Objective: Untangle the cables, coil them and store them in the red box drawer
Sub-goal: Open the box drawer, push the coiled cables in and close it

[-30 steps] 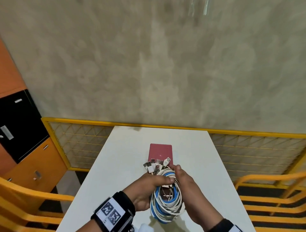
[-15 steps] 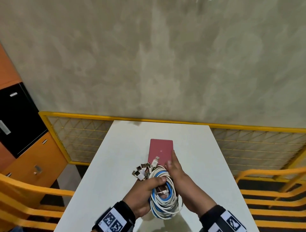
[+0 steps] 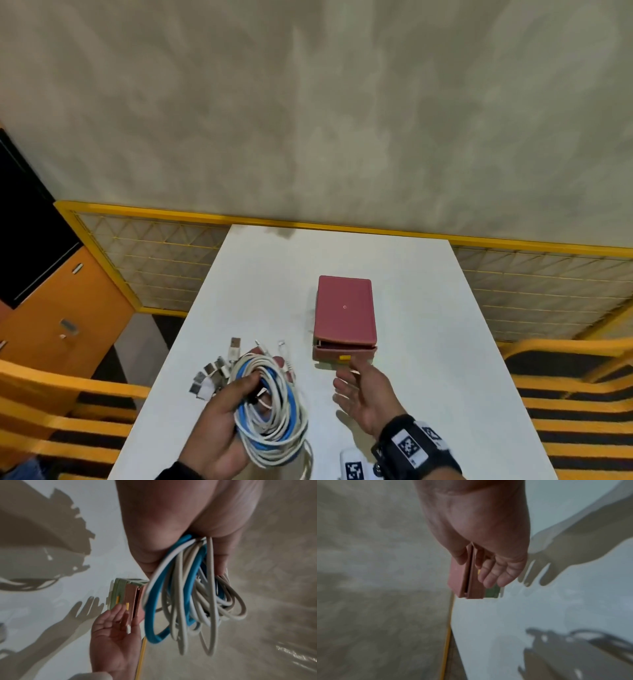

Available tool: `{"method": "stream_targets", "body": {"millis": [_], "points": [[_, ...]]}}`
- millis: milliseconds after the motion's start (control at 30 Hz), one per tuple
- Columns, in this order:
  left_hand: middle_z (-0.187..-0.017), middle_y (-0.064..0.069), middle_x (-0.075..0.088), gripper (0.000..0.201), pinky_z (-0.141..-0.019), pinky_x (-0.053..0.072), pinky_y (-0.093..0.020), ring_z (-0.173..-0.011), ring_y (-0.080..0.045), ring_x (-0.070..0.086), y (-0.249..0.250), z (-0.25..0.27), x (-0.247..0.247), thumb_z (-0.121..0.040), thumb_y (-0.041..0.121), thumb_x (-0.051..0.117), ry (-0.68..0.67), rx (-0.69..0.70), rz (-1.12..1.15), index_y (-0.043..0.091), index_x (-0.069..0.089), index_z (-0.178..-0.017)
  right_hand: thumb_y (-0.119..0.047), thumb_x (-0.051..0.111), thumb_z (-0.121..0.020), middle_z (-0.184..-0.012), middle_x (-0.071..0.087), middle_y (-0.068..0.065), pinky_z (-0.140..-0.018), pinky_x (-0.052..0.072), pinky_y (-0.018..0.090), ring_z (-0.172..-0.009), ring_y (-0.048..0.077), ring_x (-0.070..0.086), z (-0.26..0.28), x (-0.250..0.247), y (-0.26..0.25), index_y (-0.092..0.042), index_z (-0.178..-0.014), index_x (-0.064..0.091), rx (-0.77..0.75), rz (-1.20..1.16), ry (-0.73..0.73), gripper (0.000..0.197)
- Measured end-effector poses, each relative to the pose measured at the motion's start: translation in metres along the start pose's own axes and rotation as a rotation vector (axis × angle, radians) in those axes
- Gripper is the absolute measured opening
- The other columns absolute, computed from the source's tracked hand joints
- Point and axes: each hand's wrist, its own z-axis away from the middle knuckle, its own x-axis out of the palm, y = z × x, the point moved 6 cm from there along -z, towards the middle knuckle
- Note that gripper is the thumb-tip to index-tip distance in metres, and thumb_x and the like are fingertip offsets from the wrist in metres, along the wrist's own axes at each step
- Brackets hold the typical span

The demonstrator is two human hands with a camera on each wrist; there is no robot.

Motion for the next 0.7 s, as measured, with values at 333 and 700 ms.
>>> {"method": "stream_targets", "body": {"millis": [333, 700], "points": [[-0.163, -0.017, 0.018, 0.06, -0.12, 0.002, -0.045, -0.152, -0.033, 0.012, 0.038, 0.0, -0.045, -0.103, 0.029, -0.004, -0.288, 0.003, -0.036, 0.006, 0.012, -0.155, -0.02, 0.049, -0.097, -0.065, 0.056, 0.002, -0.051, 0.032, 0.023, -0.052, 0.016, 0.048, -0.033, -0.005, 0.018, -0.017, -0.086, 0.052, -0.037, -0.06, 0.025, 0.012], [-0.138, -0.026, 0.056, 0.057, -0.102, 0.044, -0.061, -0.126, -0.043, 0.055, 0.029, 0.008, -0.023, -0.083, 0.015, 0.076, -0.213, 0.032, -0.067, 0.004, 0.055, -0.135, -0.042, 0.059, -0.086, -0.079, 0.061, 0.005, -0.058, 0.041, 0.027, -0.06, 0.018, 0.053, -0.035, -0.008, 0.029, -0.011, -0.075, 0.073, 0.016, -0.023, 0.051, 0.036]]}}
